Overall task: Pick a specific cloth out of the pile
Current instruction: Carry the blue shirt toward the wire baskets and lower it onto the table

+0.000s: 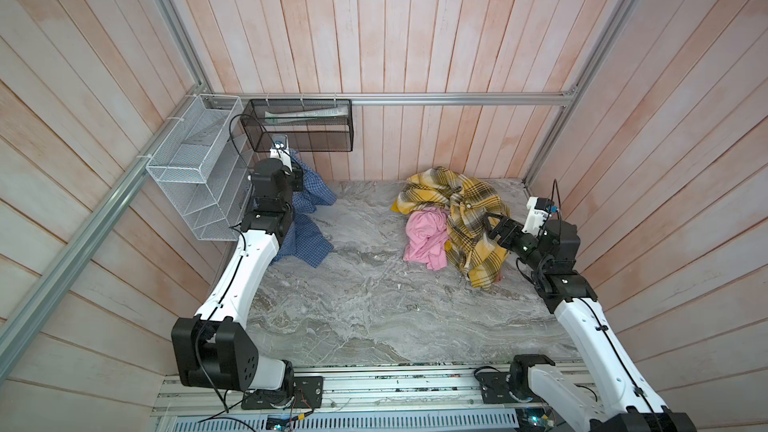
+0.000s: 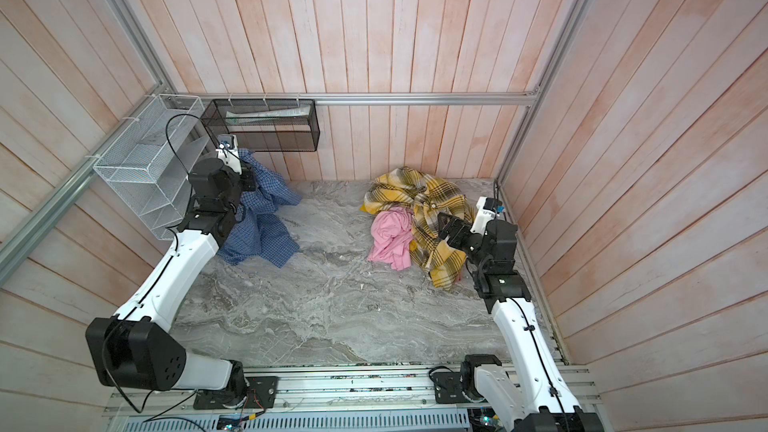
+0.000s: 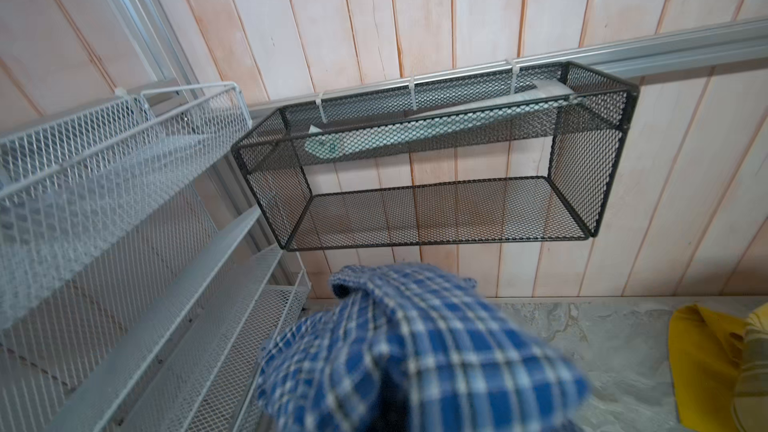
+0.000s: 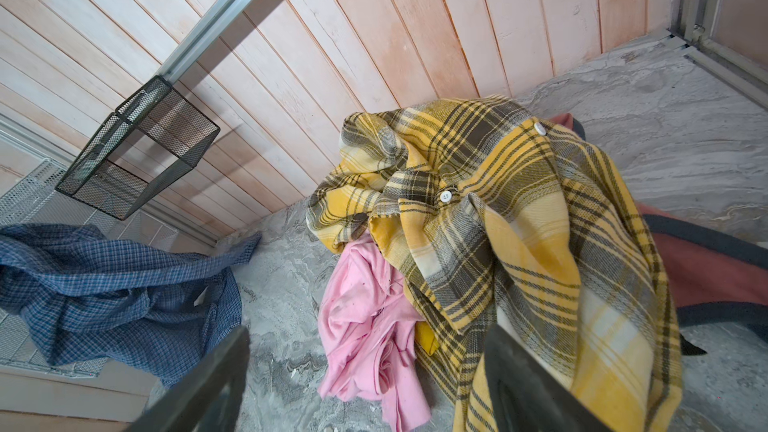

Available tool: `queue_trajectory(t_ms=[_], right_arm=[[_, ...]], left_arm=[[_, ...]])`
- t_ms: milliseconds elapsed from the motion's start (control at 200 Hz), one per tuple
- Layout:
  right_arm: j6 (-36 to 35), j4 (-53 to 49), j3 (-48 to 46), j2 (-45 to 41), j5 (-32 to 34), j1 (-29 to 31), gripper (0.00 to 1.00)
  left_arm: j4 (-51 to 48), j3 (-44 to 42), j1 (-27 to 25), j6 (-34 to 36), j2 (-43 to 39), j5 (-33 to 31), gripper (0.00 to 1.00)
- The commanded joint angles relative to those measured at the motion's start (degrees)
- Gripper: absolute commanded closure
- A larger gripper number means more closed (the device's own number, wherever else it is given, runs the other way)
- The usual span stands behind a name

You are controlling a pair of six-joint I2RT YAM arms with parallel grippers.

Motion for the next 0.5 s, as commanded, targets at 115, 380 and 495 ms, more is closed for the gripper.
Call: queue_trajectory(t_ms=[115, 380, 495], right_arm=[[0.2, 0.3, -0.3, 0.6, -0.6, 0.7, 0.12], [0.3, 0.0, -0.5, 0.6, -0.5, 0.8, 0.12], [0.2, 0.1, -0.5, 0.8, -0.7, 0.9, 0.12]], left_arm=[[-0.7, -5.9, -0.1, -10.9, -0.6, 1.8, 0.98], [-3.7, -10.5, 0.0, -18.9, -1.6, -1.1, 0.98], [-5.6, -11.9, 0.9, -20.6, -0.3, 0.5, 0.97]])
